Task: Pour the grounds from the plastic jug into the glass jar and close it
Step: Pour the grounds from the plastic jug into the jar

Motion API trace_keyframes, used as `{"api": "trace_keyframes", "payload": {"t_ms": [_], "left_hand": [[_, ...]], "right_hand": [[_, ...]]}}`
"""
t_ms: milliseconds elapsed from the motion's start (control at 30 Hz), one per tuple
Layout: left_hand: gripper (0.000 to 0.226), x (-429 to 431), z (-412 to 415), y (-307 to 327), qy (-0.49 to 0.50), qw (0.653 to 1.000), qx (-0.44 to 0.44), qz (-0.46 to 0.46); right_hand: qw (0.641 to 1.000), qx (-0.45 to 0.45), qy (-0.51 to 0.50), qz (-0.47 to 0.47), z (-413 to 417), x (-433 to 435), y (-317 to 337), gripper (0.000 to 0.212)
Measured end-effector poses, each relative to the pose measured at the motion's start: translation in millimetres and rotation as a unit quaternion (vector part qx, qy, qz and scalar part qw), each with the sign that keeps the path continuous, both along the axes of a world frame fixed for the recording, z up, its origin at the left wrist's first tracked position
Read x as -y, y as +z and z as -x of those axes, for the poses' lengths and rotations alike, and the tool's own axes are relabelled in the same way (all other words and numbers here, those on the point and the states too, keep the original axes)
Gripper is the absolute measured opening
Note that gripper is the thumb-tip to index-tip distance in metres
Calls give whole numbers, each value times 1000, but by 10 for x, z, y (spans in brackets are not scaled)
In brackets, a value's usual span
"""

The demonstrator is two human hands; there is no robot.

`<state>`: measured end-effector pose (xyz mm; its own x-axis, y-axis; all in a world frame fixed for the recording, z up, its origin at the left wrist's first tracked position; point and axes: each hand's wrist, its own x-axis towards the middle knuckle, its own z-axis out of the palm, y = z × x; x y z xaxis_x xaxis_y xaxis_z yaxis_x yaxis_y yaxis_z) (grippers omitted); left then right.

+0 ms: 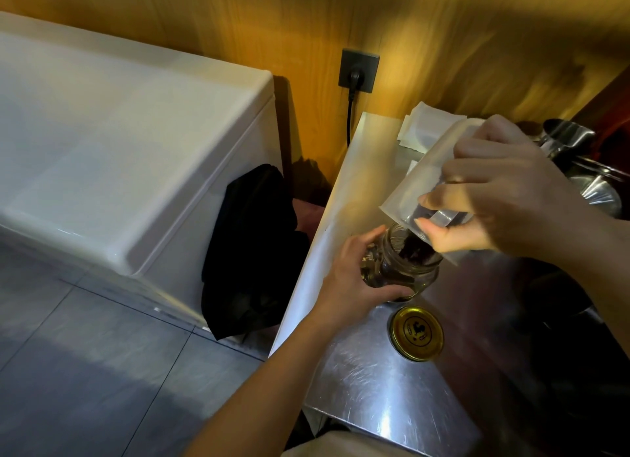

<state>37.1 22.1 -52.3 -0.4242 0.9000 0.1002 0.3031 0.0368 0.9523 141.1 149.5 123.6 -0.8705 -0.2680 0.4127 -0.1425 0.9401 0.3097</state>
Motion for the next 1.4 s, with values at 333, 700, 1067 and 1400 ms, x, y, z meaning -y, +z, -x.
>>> {"api": "trace_keyframes", "payload": {"t_ms": [333, 700, 1067, 1400], "left_hand": [[83, -8, 1, -10, -4, 1000, -4, 5], [85, -6, 5, -30, -7, 1000, 1, 7], [82, -6, 9, -51, -10, 1000, 2, 6], [82, -25, 18, -71, -6, 1000, -21, 11]], "right_hand": [[999, -26, -7, 23, -13, -17, 9, 11], [1000, -6, -3, -1, -36, -2, -10, 13], [1000, -8, 15, -7, -67, 36, -9, 13], [999, -16, 32, -10, -103, 76, 8, 17]]}}
